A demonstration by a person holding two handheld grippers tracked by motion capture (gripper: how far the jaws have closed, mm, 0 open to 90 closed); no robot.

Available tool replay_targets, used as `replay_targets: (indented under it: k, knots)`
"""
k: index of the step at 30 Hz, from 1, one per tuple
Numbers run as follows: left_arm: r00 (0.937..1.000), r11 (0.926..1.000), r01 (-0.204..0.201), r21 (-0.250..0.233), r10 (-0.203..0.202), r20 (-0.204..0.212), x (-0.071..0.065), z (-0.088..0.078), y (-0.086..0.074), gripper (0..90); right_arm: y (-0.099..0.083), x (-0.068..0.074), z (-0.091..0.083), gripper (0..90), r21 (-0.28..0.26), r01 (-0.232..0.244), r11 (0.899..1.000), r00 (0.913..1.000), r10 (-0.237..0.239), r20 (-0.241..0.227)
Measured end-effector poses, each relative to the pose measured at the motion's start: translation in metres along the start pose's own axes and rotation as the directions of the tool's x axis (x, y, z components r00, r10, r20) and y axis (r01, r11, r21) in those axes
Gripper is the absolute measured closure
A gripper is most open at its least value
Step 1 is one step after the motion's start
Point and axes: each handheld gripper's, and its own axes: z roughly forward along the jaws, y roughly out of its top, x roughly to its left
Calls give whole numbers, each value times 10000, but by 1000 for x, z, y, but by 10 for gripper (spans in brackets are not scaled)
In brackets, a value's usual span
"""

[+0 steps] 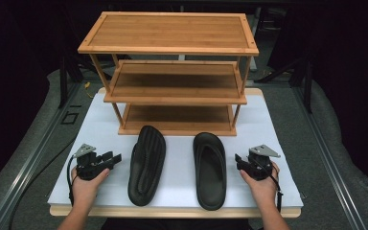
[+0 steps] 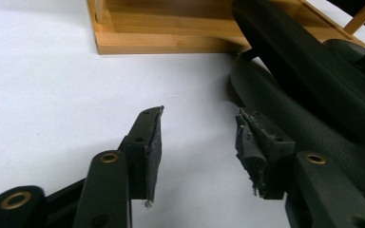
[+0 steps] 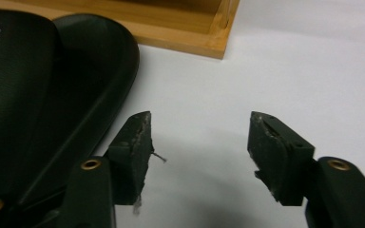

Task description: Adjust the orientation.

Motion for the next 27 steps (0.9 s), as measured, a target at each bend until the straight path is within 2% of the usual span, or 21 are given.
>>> replay_targets:
  k: [3, 7, 12, 19, 23, 27]
  knots:
    - [10000, 9999, -88, 109, 89, -42, -1, 1, -1, 517, 1, -1, -6, 421, -245, -213, 9995, 9998, 212, -61]
    - [9999, 9995, -171, 279, 171, 0, -1, 1, -3, 514, 0, -1, -8, 425, -127, -233, 9996, 9997, 231, -126]
    - [9990, 9989, -390, 262, 396, -213, -3, -1, -4, 501, 1, 1, -11, 425, -413, -312, 9987, 9992, 301, -272]
    - [9992, 9987, -289, 425, 300, -249, -3, 2, -5, 489, 1, 0, -10, 420, -457, -325, 9984, 9994, 318, -158]
    - [9999, 9990, -154, 415, 154, -10, -4, 3, -6, 516, 1, 0, -9, 412, -413, -394, 9984, 9992, 390, -96]
    - [9998, 9986, -177, 500, 175, 49, -7, 5, -6, 535, 1, 0, -10, 413, -395, -461, 9982, 9989, 458, -98]
